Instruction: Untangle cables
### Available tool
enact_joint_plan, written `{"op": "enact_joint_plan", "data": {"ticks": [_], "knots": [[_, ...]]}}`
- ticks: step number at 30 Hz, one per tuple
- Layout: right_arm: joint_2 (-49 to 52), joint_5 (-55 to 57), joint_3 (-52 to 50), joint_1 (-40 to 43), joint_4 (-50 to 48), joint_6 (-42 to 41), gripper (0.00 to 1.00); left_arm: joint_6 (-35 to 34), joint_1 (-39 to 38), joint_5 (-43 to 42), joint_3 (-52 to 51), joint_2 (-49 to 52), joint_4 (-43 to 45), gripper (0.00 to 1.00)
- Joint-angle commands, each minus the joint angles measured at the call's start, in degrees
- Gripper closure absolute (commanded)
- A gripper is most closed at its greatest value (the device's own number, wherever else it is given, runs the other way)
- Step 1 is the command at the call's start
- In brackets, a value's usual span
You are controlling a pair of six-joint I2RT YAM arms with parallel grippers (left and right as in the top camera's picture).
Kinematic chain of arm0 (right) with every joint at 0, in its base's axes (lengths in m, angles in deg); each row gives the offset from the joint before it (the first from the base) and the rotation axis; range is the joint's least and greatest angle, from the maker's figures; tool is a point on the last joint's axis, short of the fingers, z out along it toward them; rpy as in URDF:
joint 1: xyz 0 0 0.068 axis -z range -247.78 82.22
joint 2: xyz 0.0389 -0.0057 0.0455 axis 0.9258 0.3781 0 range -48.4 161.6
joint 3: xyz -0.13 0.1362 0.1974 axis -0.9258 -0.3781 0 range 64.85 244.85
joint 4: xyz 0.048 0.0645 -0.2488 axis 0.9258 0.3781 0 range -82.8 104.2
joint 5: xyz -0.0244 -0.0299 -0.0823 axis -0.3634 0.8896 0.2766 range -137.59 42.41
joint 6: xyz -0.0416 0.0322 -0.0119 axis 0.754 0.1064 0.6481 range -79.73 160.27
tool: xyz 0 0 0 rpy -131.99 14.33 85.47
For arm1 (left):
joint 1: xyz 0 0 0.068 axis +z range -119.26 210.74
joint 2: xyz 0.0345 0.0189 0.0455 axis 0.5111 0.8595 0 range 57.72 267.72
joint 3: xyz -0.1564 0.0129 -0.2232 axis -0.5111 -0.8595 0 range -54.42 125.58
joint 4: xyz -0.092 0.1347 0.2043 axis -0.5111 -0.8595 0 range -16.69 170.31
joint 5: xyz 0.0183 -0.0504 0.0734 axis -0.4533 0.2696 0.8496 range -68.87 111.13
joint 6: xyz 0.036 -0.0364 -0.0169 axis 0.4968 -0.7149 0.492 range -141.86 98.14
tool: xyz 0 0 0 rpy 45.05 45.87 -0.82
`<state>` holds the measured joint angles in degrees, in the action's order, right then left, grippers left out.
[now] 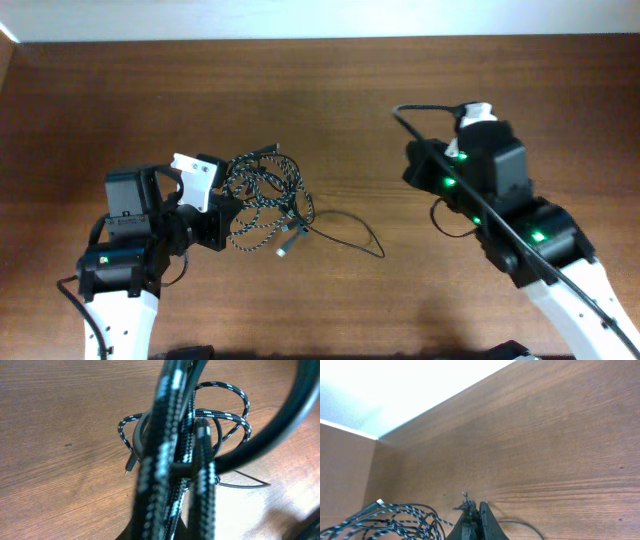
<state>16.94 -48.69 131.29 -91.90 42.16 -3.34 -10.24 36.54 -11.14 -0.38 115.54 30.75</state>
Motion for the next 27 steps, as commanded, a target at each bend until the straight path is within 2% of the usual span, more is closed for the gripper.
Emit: {"op": "enact_joint_plan", "data": {"ticks": [1, 2, 4, 6, 9, 10, 14, 15, 18, 20, 24, 25, 27], "knots": [[-2.03, -3.69, 0.02, 0.85, 0.24, 1.66, 0.96, -1.38, 0.20, 0.57, 0.22, -0.79, 0.48, 1.00], [-1.60, -6.08, 0.00, 0.83, 0.81, 1.66, 0.96, -3.19, 0.20, 0.57, 0.22, -0.79, 0.68, 1.00], [4.11, -14.47, 0.00, 0.83, 5.62, 2.62, 0.81, -7.96, 0.20, -0.13, 0.22, -0.79, 1.51, 1.00], [11.17, -22.14, 0.00, -1.57, 4.74, 10.82, 0.73, -7.96, 0.20, -1.60, 0.22, -0.79, 1.51, 1.00], [17.35, -24.81, 0.00, -6.23, 1.62, 17.29, 0.69, -7.98, 0.20, -1.57, 0.22, -0.79, 1.49, 1.00], [17.49, -29.53, 0.00, -8.22, -1.20, 23.91, 0.64, -7.96, 0.20, -1.57, 0.22, -0.79, 1.51, 1.00], [17.38, -30.53, 0.00, -14.16, -3.21, 33.40, 0.61, -9.07, 0.20, -1.55, 0.22, -0.79, 1.53, 1.00], [17.38, -28.68, 0.00, -15.65, -3.41, 34.88, 0.58, -10.45, 0.20, -1.55, 0.22, -0.79, 1.57, 1.00], [17.55, 10.80, 0.00, -26.71, -6.45, 34.86, 0.59, -12.55, 0.20, -1.62, 0.22, -0.79, 1.66, 1.00], [18.36, 22.80, 0.00, -30.03, -10.54, 34.88, 0.59, -14.27, 0.20, -1.62, 0.22, -0.79, 1.66, 1.00], [21.18, 22.77, 0.00, -30.25, -13.60, 35.30, 0.60, -14.88, 0.20, -3.15, 0.22, -0.79, 1.29, 1.00], [22.08, 22.56, 0.00, -30.25, -13.57, 35.30, 0.65, -14.88, 0.20, -4.00, 0.22, -0.79, 1.29, 1.00], [22.91, 19.41, 0.00, -30.27, -13.60, 35.32, 0.65, -14.91, 0.20, -4.00, 0.22, -0.79, 1.29, 1.00]]}}
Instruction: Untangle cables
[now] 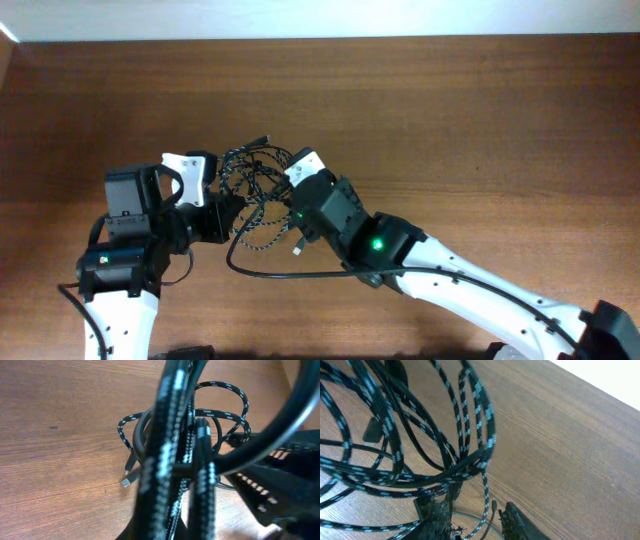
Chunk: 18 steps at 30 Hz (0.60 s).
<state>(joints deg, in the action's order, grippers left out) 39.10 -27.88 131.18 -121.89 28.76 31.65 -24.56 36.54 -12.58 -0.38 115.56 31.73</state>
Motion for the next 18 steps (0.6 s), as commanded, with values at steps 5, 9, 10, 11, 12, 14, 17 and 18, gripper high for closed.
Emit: {"op": "enact_joint_plan", "data": {"ticks": [5, 9, 10, 11, 12, 14, 17, 18], "knots": [[0.72, -9.01, 0.13, -0.28, -1.92, 1.38, 0.64, -0.57, 0.20, -2.54, 0.22, -0.81, 0.31, 1.00], [2.97, -7.41, 0.11, -0.26, -3.21, 1.40, 0.64, -0.98, 0.20, -2.80, 0.22, -0.81, 0.28, 1.00], [4.07, -5.70, 0.11, -0.26, -3.74, 1.40, 0.65, -0.98, 0.20, -3.23, 0.22, -0.81, 0.28, 1.00], [4.74, -5.77, 0.11, -0.26, -4.04, 1.38, 0.72, -0.98, 0.20, -3.58, 0.22, -0.81, 0.26, 1.00], [4.74, -5.68, 0.13, -0.26, -4.20, 1.44, 0.85, -0.96, 0.20, -3.54, 0.22, -0.81, 0.11, 1.00], [2.51, -5.73, 0.22, -0.26, -5.97, 1.33, 0.96, -0.94, 0.20, -1.01, 0.22, -0.81, -0.07, 1.00], [-8.24, -5.51, 1.38, 0.07, -5.90, 1.31, 0.96, -0.94, 0.20, 9.70, 0.20, -0.81, -3.17, 1.00], [-13.25, -5.51, 1.38, 1.22, -5.11, 0.61, 0.96, -0.96, 0.20, 13.31, 0.20, -0.81, -4.31, 1.00]]}}
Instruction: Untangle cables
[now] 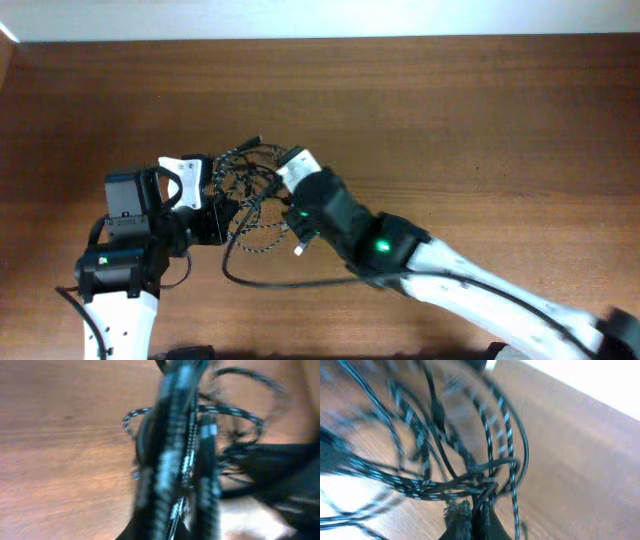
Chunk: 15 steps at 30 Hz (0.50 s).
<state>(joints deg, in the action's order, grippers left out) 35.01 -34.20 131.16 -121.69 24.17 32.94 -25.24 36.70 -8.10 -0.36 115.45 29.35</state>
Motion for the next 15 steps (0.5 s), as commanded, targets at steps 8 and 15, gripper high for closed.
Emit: {"op": "enact_joint_plan", "data": {"ticks": [8, 15], "knots": [[-37.79, -7.17, 1.40, 12.37, 5.22, -7.08, 0.96, -8.07, 0.04, 13.94, 0.07, 7.61, -2.82, 0.01], [-18.16, -13.07, 1.38, 12.33, 13.73, -6.62, 0.96, -6.19, 0.04, -10.47, 0.09, 5.75, 8.24, 0.22]]}}
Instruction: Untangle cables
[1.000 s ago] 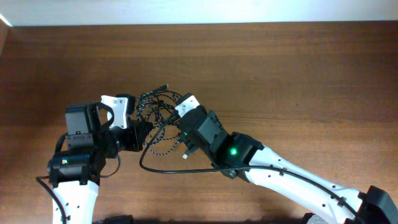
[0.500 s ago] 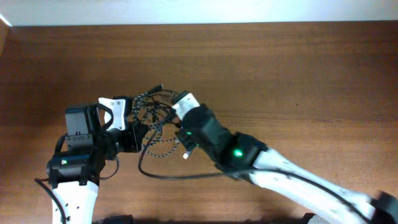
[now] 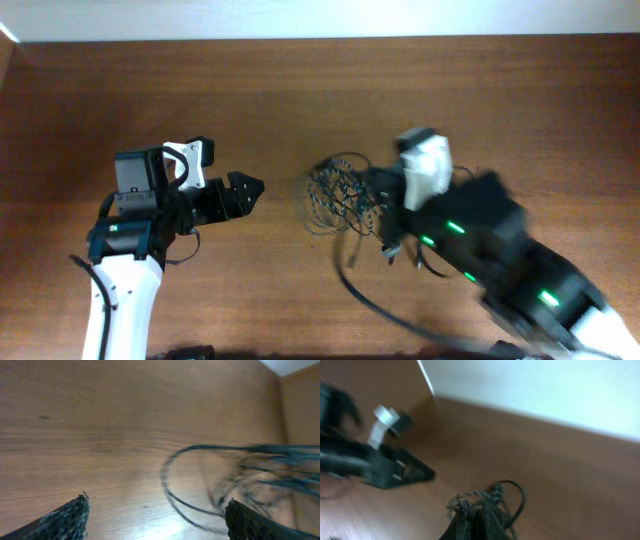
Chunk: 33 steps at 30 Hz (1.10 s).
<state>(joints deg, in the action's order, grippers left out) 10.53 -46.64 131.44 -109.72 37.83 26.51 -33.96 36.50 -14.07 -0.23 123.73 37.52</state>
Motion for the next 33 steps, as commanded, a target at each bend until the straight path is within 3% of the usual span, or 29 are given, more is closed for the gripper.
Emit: {"op": "enact_joint_plan", "data": {"ticks": [1, 3, 5, 6, 8, 9, 10, 11, 12, 13, 14, 16, 17, 19, 20, 22, 29, 30, 33], "knots": [[9.03, -0.52, 1.09, 0.35, -0.22, -0.20, 0.96, 2.78, 0.24, -4.50, -0.04, -3.61, -0.39, 0.20], [13.18, -3.41, 1.09, 0.35, -0.87, -0.20, 0.96, 2.75, 0.24, -5.70, -0.04, -5.31, -0.46, 0.11], [13.81, -4.24, 1.09, 0.35, -1.25, -0.22, 0.96, 2.75, 0.24, -9.51, -0.04, -5.40, -0.28, 0.35], [13.75, -4.31, 1.09, 0.35, -1.75, -0.22, 0.96, 2.78, 0.24, -9.94, -0.07, -5.27, -0.28, 0.62], [13.75, -8.50, 1.09, 0.35, -3.28, -0.22, 0.96, 3.30, 0.22, -9.88, -0.07, -4.70, -0.28, 0.81], [13.75, -9.42, 1.09, 0.37, -3.80, -0.26, 0.96, 8.87, 0.02, -12.15, -0.07, -4.63, -0.28, 0.79], [13.75, -9.42, 1.09, 0.39, -4.11, -1.38, 0.96, 18.86, -0.94, -16.61, -0.07, -4.66, -0.28, 0.62], [13.75, -9.44, 1.09, 0.39, -4.28, -3.67, 0.96, 25.35, -2.43, -18.53, -0.07, -4.66, -0.26, 0.38], [13.75, -10.25, 1.09, 0.39, -4.39, -5.42, 0.96, 26.14, -3.56, -17.92, -0.07, -4.63, 0.13, 0.13], [13.75, -14.12, 1.09, 0.46, -5.29, -5.57, 0.96, 26.14, -4.04, -17.99, -0.07, -4.66, 0.39, 0.02], [13.75, -16.04, 1.09, 0.55, -6.01, -7.54, 0.96, 26.67, -4.31, -18.01, -0.07, -4.66, 1.05, 0.13], [13.75, -21.20, 1.09, 2.34, -5.97, -10.80, 0.96, 30.10, -4.74, -17.99, -0.07, -4.66, 1.77, 0.50], [13.75, -27.61, 1.09, 4.59, -6.01, -11.06, 0.96, 33.97, -5.16, -17.99, -0.07, -4.66, 1.90, 0.54], [13.75, -43.19, 1.09, 12.46, -6.01, -13.81, 0.96, 42.32, -6.10, -18.01, -0.07, -4.66, 1.88, 0.40], [13.75, -45.77, 1.09, 13.81, -6.01, -14.01, 0.96, 44.65, -6.84, -18.01, -0.07, -4.66, 1.88, 0.37], [13.77, -51.47, 1.09, 16.52, -6.01, -16.79, 0.96, 49.68, -10.93, -17.99, -0.07, -4.66, 3.21, 0.38], [13.81, -57.64, 1.09, 16.46, -4.85, -17.03, 0.96, 49.68, -14.40, -18.03, -0.07, -4.66, 9.44, 0.48], [13.81, -58.16, 1.09, 16.46, -4.83, -17.20, 0.96, 49.68, -14.40, -18.08, -0.07, -4.66, 10.14, 0.54], [13.81, -58.18, 1.09, 16.46, -4.85, -17.22, 0.96, 49.68, -14.40, -22.10, -0.07, -4.66, 10.88, 0.59]]}}
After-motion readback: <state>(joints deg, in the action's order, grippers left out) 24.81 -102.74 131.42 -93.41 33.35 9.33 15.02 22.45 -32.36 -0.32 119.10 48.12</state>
